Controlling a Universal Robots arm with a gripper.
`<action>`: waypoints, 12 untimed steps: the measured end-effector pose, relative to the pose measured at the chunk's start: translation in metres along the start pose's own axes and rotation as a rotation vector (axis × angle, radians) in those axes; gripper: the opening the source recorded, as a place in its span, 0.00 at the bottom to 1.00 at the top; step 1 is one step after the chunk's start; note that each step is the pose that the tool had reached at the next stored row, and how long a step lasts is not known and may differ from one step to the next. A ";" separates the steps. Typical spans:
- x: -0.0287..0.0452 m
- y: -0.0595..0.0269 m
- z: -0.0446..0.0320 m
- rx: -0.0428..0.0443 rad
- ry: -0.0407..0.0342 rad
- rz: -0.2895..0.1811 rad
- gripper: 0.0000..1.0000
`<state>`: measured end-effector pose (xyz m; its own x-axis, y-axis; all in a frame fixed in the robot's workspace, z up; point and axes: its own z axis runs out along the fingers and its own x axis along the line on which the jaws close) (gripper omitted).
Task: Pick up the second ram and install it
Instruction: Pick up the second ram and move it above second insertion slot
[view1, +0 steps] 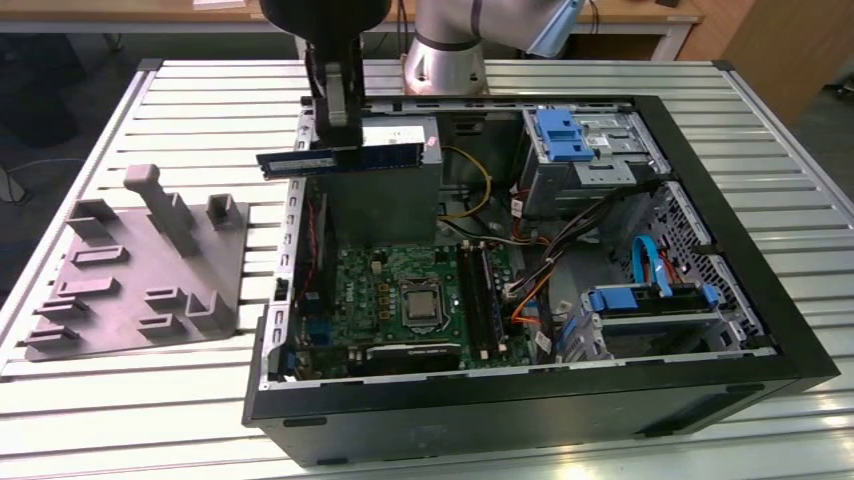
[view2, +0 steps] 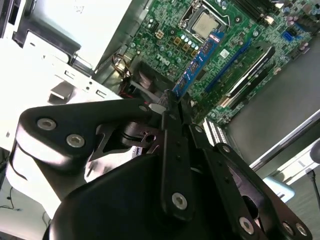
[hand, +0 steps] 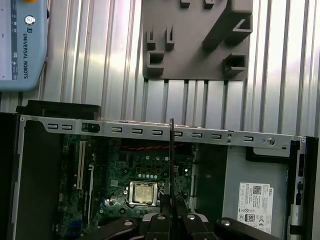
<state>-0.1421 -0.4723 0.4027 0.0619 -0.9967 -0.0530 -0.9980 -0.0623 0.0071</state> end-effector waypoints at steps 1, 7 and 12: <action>0.0001 -0.0014 0.0000 -0.0001 0.0001 0.000 0.14; 0.0006 -0.0112 0.0002 -0.0002 0.0000 0.000 0.14; 0.0010 -0.0183 0.0004 -0.0002 0.0001 0.000 0.14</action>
<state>-0.1238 -0.4722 0.4021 0.0619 -0.9967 -0.0529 -0.9980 -0.0623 0.0073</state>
